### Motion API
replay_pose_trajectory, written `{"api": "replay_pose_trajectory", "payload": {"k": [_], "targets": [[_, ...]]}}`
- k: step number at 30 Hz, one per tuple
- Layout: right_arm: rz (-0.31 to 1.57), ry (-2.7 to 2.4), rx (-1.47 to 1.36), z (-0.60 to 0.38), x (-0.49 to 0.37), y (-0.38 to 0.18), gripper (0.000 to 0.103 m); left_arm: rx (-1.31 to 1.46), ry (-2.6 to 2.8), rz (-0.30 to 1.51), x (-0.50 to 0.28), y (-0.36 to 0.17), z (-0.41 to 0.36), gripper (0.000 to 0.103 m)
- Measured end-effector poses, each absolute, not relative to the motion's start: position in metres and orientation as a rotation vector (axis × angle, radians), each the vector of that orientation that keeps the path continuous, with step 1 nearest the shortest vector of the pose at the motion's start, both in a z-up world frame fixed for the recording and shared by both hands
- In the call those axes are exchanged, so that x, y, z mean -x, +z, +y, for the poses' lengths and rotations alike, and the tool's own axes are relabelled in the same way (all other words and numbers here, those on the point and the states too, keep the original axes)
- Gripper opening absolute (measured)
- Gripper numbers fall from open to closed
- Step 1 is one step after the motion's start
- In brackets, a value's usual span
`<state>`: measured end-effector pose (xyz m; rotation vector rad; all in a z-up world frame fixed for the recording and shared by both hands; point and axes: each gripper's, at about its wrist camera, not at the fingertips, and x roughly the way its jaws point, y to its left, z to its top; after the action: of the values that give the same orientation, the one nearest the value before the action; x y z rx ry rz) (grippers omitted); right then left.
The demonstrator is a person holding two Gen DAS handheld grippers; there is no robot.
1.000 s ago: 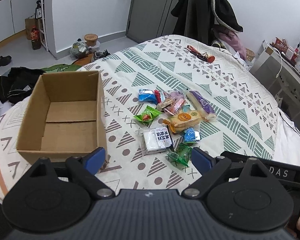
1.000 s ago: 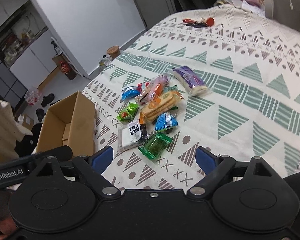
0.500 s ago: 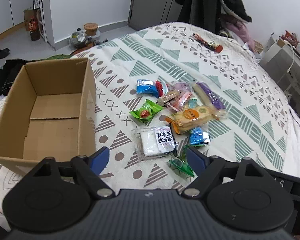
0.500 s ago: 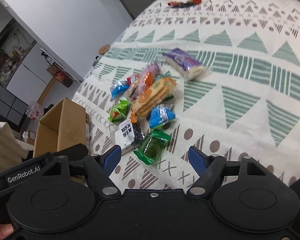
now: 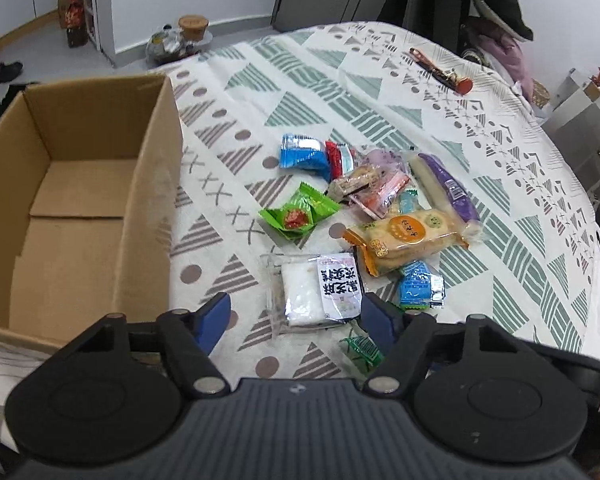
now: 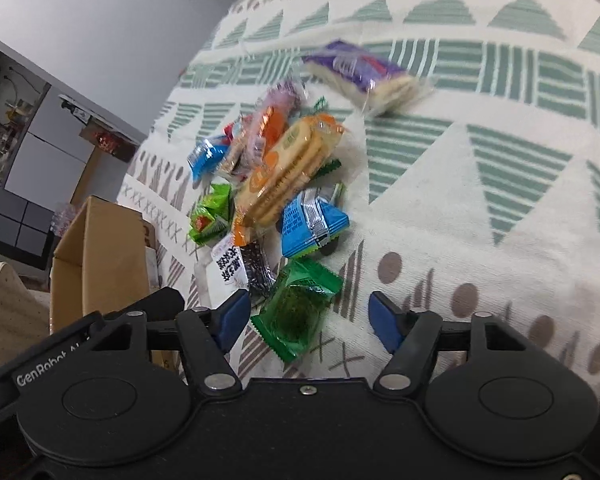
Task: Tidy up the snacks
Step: 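Grasp the white rice-cake pack with the left gripper while the right grasps a green pack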
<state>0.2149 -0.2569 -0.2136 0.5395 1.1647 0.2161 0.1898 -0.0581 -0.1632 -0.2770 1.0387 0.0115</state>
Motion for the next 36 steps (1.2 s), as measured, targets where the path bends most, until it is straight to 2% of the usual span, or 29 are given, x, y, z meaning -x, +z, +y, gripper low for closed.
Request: {"api": "replay_pose_trajectory", "payload": {"k": [3, 9, 18, 22, 25, 28, 30, 31, 32, 34, 35, 36], "targets": [[1.176, 0.249, -0.57, -0.257, -0.217, -0.22, 0.024, 0.273, 0.013, 1.05, -0.195, -0.169, -0.063, 0.071], [1.125, 0.228, -0.579, -0.265, -0.215, -0.217, 0.02, 0.278, 0.02, 1.075, -0.207, -0.182, -0.073, 0.074], [1.068, 0.166, -0.599, -0.286, -0.212, -0.211, 0.019, 0.243, 0.049, 1.082, -0.225, -0.201, -0.089, 0.075], [1.076, 0.156, -0.628, -0.291, -0.214, -0.213, 0.022, 0.211, 0.085, 1.061, -0.229, -0.21, -0.096, 0.075], [1.081, 0.152, -0.627, -0.289, -0.216, -0.214, 0.028, 0.212, 0.096, 1.057, -0.228, -0.211, -0.095, 0.074], [1.092, 0.147, -0.631, -0.288, -0.218, -0.215, 0.043, 0.217, 0.101, 1.061, -0.225, -0.21, -0.092, 0.071], [1.095, 0.165, -0.629, -0.286, -0.22, -0.216, 0.054, 0.211, 0.102, 1.066, -0.223, -0.21, -0.091, 0.068], [1.096, 0.169, -0.617, -0.283, -0.221, -0.215, 0.055, 0.217, 0.104, 1.066, -0.222, -0.21, -0.09, 0.066], [1.098, 0.172, -0.607, -0.281, -0.222, -0.216, 0.056, 0.223, 0.11, 1.066, -0.221, -0.21, -0.088, 0.059], [1.102, 0.176, -0.609, -0.279, -0.225, -0.217, 0.056, 0.243, 0.108, 1.057, -0.218, -0.21, -0.084, 0.055], [1.106, 0.178, -0.611, -0.279, -0.226, -0.218, 0.05, 0.248, 0.107, 1.055, -0.217, -0.21, -0.083, 0.054], [1.116, 0.185, -0.608, -0.278, -0.226, -0.219, 0.035, 0.252, 0.106, 1.052, -0.216, -0.209, -0.083, 0.052]]}}
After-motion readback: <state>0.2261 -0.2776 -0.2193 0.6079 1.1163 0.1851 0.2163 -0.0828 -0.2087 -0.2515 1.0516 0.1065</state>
